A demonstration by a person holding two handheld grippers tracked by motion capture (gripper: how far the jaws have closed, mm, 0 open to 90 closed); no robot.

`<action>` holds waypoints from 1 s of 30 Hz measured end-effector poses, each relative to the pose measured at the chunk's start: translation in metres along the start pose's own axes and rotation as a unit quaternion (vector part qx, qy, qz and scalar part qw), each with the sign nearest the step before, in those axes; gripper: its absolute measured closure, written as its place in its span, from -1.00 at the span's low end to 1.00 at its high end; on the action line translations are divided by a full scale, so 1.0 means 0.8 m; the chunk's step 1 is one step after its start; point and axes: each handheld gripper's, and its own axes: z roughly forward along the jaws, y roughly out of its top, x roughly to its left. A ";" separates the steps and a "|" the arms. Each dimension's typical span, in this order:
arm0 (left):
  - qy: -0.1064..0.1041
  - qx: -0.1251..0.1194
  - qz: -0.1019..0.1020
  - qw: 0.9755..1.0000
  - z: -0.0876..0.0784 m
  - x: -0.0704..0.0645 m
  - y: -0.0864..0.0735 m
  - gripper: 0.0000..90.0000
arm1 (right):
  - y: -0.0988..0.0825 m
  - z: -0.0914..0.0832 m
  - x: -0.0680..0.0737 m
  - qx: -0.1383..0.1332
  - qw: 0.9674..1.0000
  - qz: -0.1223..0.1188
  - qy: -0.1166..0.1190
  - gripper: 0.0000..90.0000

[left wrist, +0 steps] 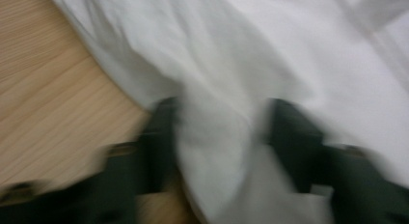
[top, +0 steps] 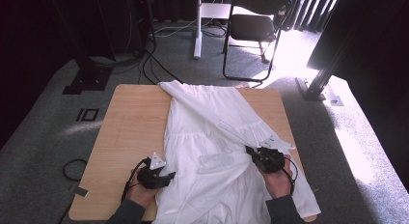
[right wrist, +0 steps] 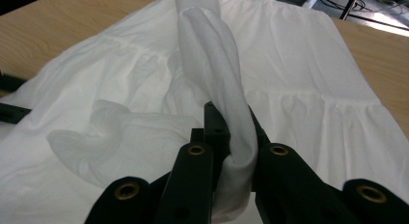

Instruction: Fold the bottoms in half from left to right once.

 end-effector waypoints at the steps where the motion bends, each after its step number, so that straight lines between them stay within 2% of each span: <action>1: -0.013 -0.005 -0.003 1.000 -0.002 0.005 0.001 0.82 | 0.002 -0.002 0.002 -0.003 1.000 0.001 0.000 0.93; 2: -0.013 -0.005 -0.003 1.000 -0.002 0.005 0.001 0.88 | 0.002 -0.002 0.002 -0.003 1.000 0.001 0.000 0.93; 3: -0.009 -0.021 -0.004 1.000 -0.013 0.012 0.001 0.90 | 0.004 -0.004 0.003 -0.004 1.000 -0.003 0.001 0.93; 4: -0.009 -0.021 -0.004 1.000 -0.013 0.012 0.001 0.90 | 0.004 -0.004 0.003 -0.004 1.000 -0.003 0.001 0.93; 5: 0.002 -0.040 -0.004 0.999 -0.031 0.019 0.001 0.91 | 0.004 -0.004 0.005 -0.001 1.000 -0.005 0.003 0.93; 6: 0.002 -0.040 -0.004 0.999 -0.031 0.019 0.001 0.91 | 0.004 -0.004 0.005 -0.001 1.000 -0.005 0.003 0.93; 7: 0.013 -0.054 -0.005 0.998 -0.049 0.030 0.000 0.91 | 0.003 -0.001 0.010 0.005 1.000 -0.013 0.004 0.93; 8: 0.013 -0.054 -0.005 0.998 -0.049 0.030 0.000 0.91 | 0.003 -0.001 0.010 0.005 1.000 -0.013 0.004 0.93; 9: 0.032 -0.068 -0.009 0.997 -0.069 0.042 -0.001 0.91 | 0.001 0.003 0.016 0.008 1.000 -0.014 0.011 0.93; 10: 0.032 -0.068 -0.009 0.997 -0.069 0.042 -0.001 0.92 | 0.001 0.003 0.016 0.008 1.000 -0.014 0.011 0.93; 11: 0.042 -0.076 -0.013 0.996 -0.081 0.050 -0.001 0.92 | -0.001 0.006 0.024 0.007 1.000 -0.018 0.022 0.93; 12: 0.049 -0.083 -0.015 0.995 -0.089 0.054 -0.002 0.92 | -0.001 0.006 0.024 0.007 1.000 -0.018 0.022 0.93; 13: 0.068 -0.097 -0.017 0.993 -0.110 0.061 -0.002 0.92 | -0.001 0.009 0.031 0.007 0.999 -0.018 0.035 0.93; 14: 0.068 -0.097 -0.017 0.993 -0.110 0.061 -0.002 0.93 | -0.001 0.009 0.031 0.007 0.999 -0.018 0.035 0.93; 15: 0.086 -0.111 -0.016 0.990 -0.131 0.066 0.000 0.94 | 0.000 0.012 0.039 0.004 0.999 -0.021 0.048 0.93; 16: 0.086 -0.111 -0.016 0.990 -0.131 0.066 0.000 0.94 | 0.000 0.012 0.039 0.004 0.999 -0.021 0.048 0.93; 17: 0.106 -0.120 -0.010 0.987 -0.150 0.067 0.004 0.94 | 0.002 0.016 0.047 0.001 0.998 -0.025 0.059 0.93; 18: 0.106 -0.120 -0.010 0.987 -0.150 0.067 0.004 0.95 | 0.002 0.016 0.047 0.001 0.998 -0.025 0.059 0.93; 19: 0.115 -0.129 -0.005 0.985 -0.163 0.065 0.007 0.95 | 0.003 0.017 0.051 -0.001 0.998 -0.027 0.063 0.93; 20: 0.114 -0.137 -0.005 0.984 -0.171 0.063 0.010 0.95 | 0.005 0.017 0.055 -0.003 0.997 -0.029 0.067 0.93; 22: 0.107 -0.146 -0.003 0.984 -0.180 0.058 0.015 0.95 | 0.006 0.015 0.056 -0.007 0.997 -0.032 0.064 0.93; 23: 0.092 -0.147 0.004 0.985 -0.182 0.050 0.023 0.95 | 0.007 0.010 0.052 -0.011 0.998 -0.030 0.059 0.93; 24: 0.092 -0.147 0.004 0.985 -0.182 0.050 0.023 0.95 | 0.007 0.010 0.052 -0.011 0.998 -0.030 0.059 0.93; 25: 0.075 -0.147 0.014 0.986 -0.176 0.039 0.030 0.95 | 0.007 -0.001 0.042 -0.018 0.998 -0.023 0.047 0.93; 26: 0.075 -0.147 0.014 0.986 -0.176 0.039 0.030 0.95 | 0.007 -0.001 0.042 -0.018 0.998 -0.023 0.047 0.93; 27: 0.056 -0.147 0.020 0.987 -0.171 0.033 0.035 0.95 | 0.006 -0.009 0.034 -0.023 0.999 -0.017 0.039 0.93; 28: 0.042 -0.151 0.019 0.988 -0.167 0.029 0.038 0.94 | 0.006 -0.019 0.023 -0.030 0.999 -0.010 0.028 0.93; 29: 0.018 -0.152 0.021 0.988 -0.158 0.021 0.043 0.93 | 0.005 -0.039 0.004 -0.045 0.999 0.008 0.007 0.93; 30: 0.005 -0.150 0.024 0.988 -0.153 0.015 0.046 0.93 | 0.005 -0.039 0.004 -0.045 0.999 0.008 0.007 0.93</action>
